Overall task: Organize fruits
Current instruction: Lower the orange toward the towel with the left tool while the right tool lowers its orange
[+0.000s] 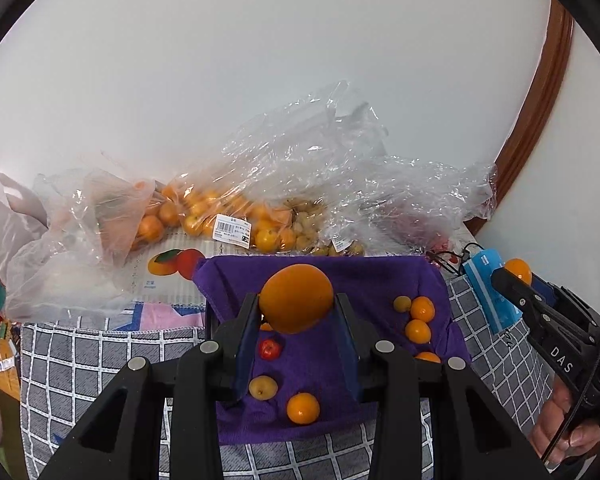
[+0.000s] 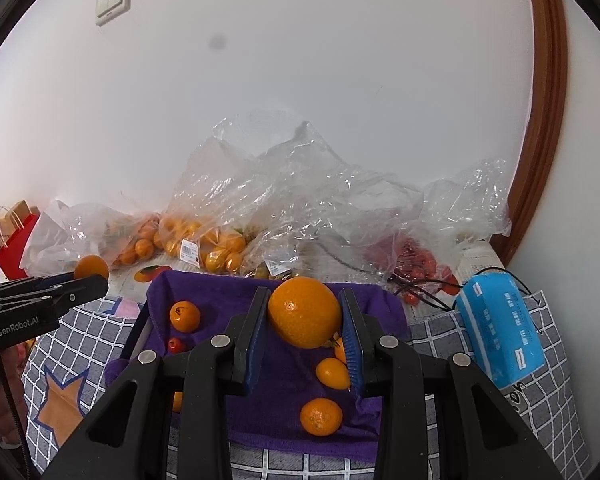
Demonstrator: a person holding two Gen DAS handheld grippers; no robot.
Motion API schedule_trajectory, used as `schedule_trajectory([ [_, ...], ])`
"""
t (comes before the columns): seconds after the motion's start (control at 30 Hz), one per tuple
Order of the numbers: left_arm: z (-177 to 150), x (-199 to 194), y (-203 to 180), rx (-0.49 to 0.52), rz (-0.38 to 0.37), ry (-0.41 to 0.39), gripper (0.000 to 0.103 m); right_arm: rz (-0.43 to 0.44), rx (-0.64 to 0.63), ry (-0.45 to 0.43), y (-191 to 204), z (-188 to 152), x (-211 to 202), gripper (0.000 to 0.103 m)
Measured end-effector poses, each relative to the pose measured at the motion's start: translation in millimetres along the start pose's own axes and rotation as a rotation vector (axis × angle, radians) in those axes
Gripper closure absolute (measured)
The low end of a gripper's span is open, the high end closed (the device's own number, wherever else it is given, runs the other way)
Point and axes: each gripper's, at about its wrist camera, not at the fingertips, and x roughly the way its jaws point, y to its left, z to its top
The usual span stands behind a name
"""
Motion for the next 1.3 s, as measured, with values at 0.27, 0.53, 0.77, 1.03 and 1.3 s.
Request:
schedule_trajectory([
  [0.27, 6, 11, -1, -0.006, -0.003, 0.012, 0.068, 0.008, 0.001, 0.007, -2, 2, 13, 0.069],
  [0.53, 12, 22, 2, -0.016, -0.005, 0.02, 0.068, 0.009, 0.002, 0.008, -3, 5, 22, 0.069],
  [0.77, 16, 34, 3, -0.016, -0.004, 0.029, 0.068, 0.014, 0.0, 0.018, -5, 7, 35, 0.069],
  [1.03, 19, 54, 6, -0.026, -0.01, 0.055, 0.068, 0.018, 0.01, 0.038, -8, 5, 51, 0.069],
  [1.3, 18, 71, 5, -0.026, -0.014, 0.082, 0.068, 0.021, 0.006, 0.067, -6, 0, 69, 0.069],
])
